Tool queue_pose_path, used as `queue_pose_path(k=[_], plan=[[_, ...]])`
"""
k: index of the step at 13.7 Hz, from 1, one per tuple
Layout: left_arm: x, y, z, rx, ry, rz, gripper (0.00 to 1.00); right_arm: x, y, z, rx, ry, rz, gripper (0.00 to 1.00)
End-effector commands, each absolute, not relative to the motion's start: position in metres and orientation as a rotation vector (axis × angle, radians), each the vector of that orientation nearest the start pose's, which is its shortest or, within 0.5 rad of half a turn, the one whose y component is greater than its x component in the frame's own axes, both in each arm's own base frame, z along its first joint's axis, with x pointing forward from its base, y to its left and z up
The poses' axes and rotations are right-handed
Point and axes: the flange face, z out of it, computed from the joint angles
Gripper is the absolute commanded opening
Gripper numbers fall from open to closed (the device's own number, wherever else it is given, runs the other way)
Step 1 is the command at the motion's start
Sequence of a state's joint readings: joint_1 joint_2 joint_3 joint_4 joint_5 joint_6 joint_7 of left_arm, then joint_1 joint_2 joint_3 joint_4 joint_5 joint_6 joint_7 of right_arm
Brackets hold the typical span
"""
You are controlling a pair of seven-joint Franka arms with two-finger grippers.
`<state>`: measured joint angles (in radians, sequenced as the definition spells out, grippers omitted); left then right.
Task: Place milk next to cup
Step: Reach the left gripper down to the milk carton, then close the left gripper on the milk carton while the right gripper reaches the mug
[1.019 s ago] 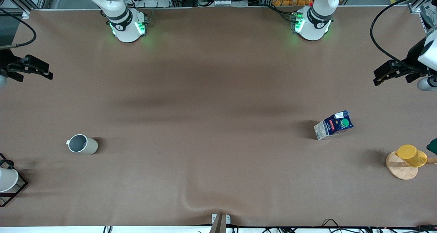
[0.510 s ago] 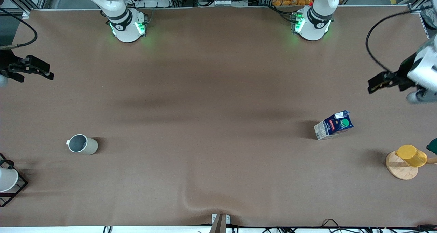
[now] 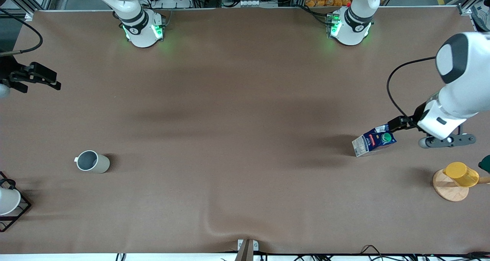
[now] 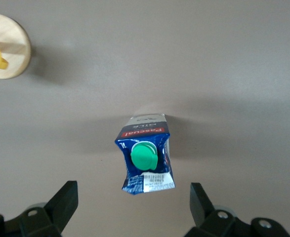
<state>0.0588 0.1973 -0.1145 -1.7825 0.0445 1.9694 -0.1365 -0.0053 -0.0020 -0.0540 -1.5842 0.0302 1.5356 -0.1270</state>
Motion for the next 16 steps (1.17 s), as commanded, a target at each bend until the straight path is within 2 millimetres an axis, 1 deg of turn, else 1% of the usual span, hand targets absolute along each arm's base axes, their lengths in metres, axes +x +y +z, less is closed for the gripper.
queue_pose_path(k=[1,2,3,4,5,6,7,8,9,10,13,14,15,16], plan=[[0.619,-0.026,0.42,-3.125,-0.104,0.026,1.0,0.567,-0.003,0.596,-3.09,-0.173,0.073,1.0],[0.62,-0.024,0.413,-3.128,-0.113,0.043,1.0,0.576,0.016,0.586,-3.104,-0.226,0.072,1.0],[0.622,-0.025,0.406,-3.135,-0.124,0.059,1.0,0.584,0.02,0.572,-3.103,-0.233,0.091,1.0],[0.623,-0.026,0.404,-3.144,-0.209,0.052,1.0,0.591,0.018,0.56,-3.088,-0.224,0.103,1.0],[0.623,-0.028,0.399,-3.138,-0.279,0.06,1.0,0.602,0.02,0.538,-3.087,-0.224,0.134,1.0],[0.624,-0.029,0.395,-3.132,-0.295,0.066,1.0,0.617,0.026,0.502,-3.098,-0.244,0.181,1.0],[0.626,-0.029,0.387,-3.127,-0.293,0.079,1.0,0.632,0.028,0.466,-3.11,-0.252,0.212,1.0],[0.627,-0.027,0.381,-3.126,-0.297,0.082,1.0,0.641,0.019,0.451,-3.114,-0.231,0.193,1.0],[0.629,-0.025,0.374,-3.127,-0.301,0.084,1.0,0.646,0.014,0.442,-3.113,-0.214,0.173,1.0],[0.628,-0.026,0.369,-3.126,-0.306,0.096,1.0,0.65,0.013,0.431,-3.115,-0.212,0.185,1.0],[0.624,-0.025,0.359,-3.122,-0.307,0.125,1.0,0.67,0.012,0.373,-3.113,-0.207,0.262,1.0],[0.624,-0.026,0.361,-3.123,-0.307,0.12,1.0,0.677,0.01,0.358,-3.118,-0.206,0.275,1.0],[0.624,-0.026,0.36,-3.122,-0.305,0.122,1.0,0.682,0.009,0.345,-3.121,-0.205,0.278,1.0],[0.622,-0.024,0.356,-3.121,-0.309,0.137,1.0,0.685,0.009,0.338,-3.125,-0.207,0.264,1.0]])
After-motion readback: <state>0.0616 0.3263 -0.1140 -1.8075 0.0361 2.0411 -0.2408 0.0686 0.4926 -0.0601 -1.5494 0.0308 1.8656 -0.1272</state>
